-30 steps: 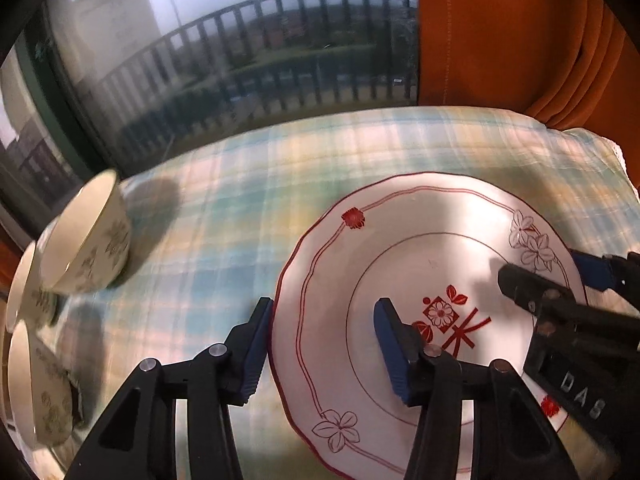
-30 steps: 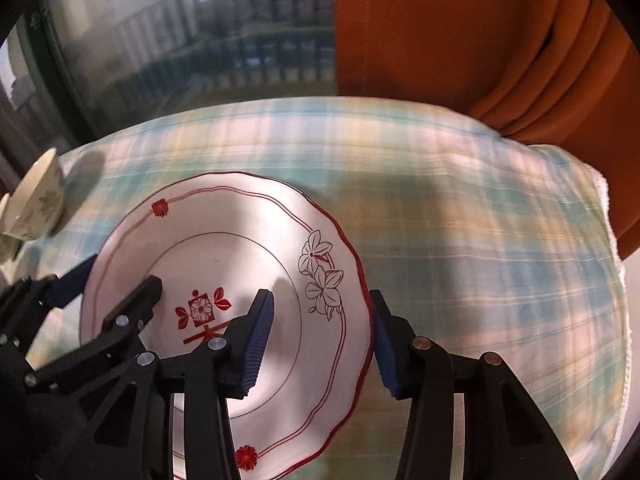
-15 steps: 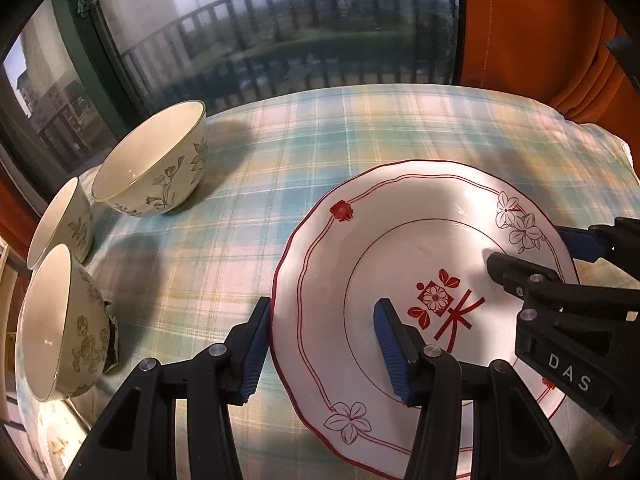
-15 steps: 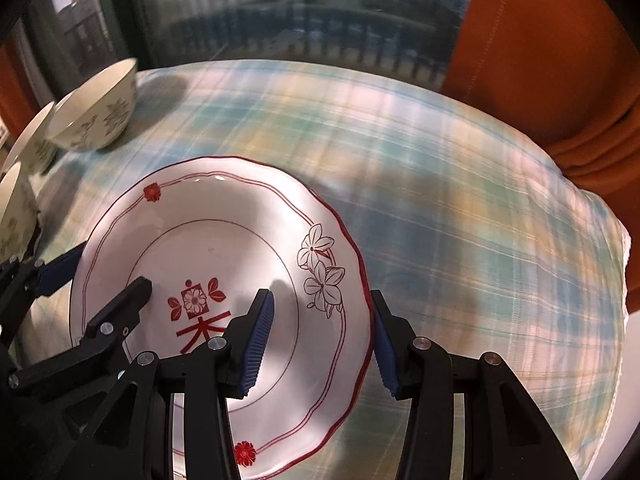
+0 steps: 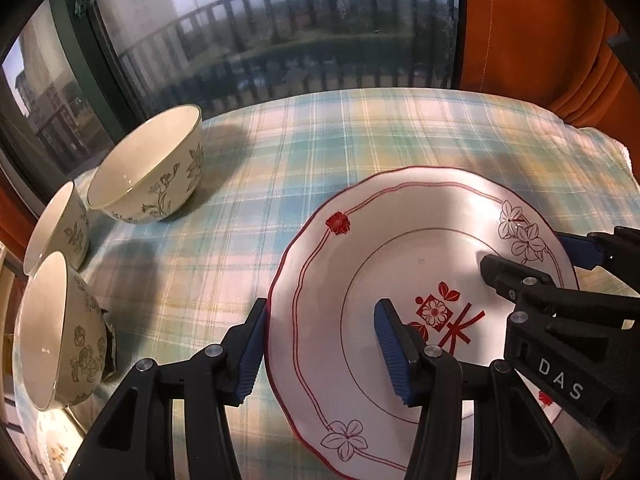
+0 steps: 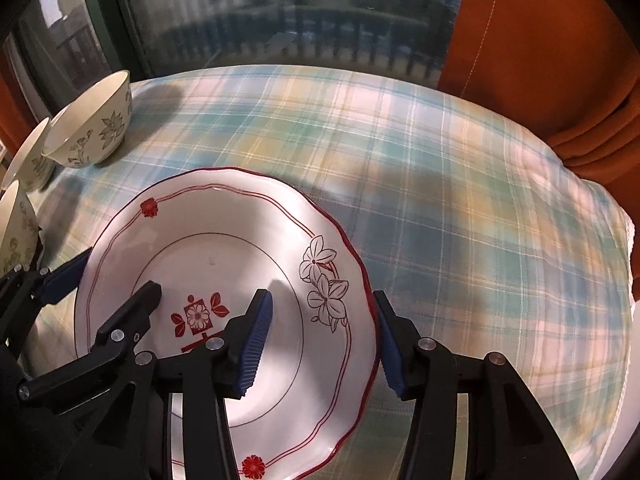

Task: Organize plates and bowls
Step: 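Close both grippers on the red-rimmed plate rim and lift it, then carry the red-rimmed plate with both grippers over the yellow-flower plate stack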

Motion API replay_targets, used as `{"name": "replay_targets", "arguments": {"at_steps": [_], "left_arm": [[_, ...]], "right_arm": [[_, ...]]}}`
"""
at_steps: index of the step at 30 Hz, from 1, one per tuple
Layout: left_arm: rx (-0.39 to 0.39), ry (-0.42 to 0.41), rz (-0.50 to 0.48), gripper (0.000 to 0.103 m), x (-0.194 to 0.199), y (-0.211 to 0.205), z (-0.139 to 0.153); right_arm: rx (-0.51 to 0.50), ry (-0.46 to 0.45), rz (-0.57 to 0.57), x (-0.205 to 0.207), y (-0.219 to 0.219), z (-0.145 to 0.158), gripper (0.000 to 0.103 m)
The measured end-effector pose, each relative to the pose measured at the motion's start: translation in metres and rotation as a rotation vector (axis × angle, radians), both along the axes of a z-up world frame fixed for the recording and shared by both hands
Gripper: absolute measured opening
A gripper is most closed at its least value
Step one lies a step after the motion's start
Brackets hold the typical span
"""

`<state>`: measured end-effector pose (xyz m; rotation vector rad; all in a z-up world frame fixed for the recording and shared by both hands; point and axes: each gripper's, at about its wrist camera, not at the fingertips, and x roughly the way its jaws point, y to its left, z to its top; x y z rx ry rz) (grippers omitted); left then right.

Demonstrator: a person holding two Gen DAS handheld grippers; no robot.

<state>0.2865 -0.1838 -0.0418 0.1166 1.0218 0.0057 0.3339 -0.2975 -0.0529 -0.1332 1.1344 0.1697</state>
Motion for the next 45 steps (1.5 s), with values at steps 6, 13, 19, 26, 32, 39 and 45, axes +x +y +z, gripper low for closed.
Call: {"name": "replay_targets", "arguments": {"at_steps": [6, 13, 19, 26, 32, 39, 45], "left_arm": [[-0.006, 0.005, -0.023, 0.053, -0.012, 0.010, 0.007], [-0.044, -0.018, -0.027, 0.053, -0.032, 0.024, 0.019], [-0.066, -0.054, -0.034, 0.053, -0.049, 0.035, 0.030], [-0.086, -0.096, -0.033, 0.053, -0.072, 0.054, 0.047], [-0.101, -0.120, -0.029, 0.053, -0.093, 0.076, 0.058], [-0.118, -0.146, -0.025, 0.053, -0.120, 0.105, 0.062], [-0.129, -0.170, -0.008, 0.053, -0.144, 0.129, 0.065]], "right_arm": [[-0.009, -0.020, -0.028, -0.016, 0.008, 0.012, 0.054], [-0.004, -0.043, -0.072, -0.041, 0.017, 0.026, 0.053], [-0.021, -0.076, -0.089, -0.062, 0.030, 0.044, 0.053], [-0.031, -0.117, -0.099, -0.087, 0.048, 0.064, 0.053], [-0.050, -0.153, -0.080, -0.112, 0.071, 0.080, 0.053], [-0.053, -0.188, -0.071, -0.141, 0.098, 0.093, 0.053], [-0.058, -0.213, -0.063, -0.162, 0.123, 0.098, 0.053]]}}
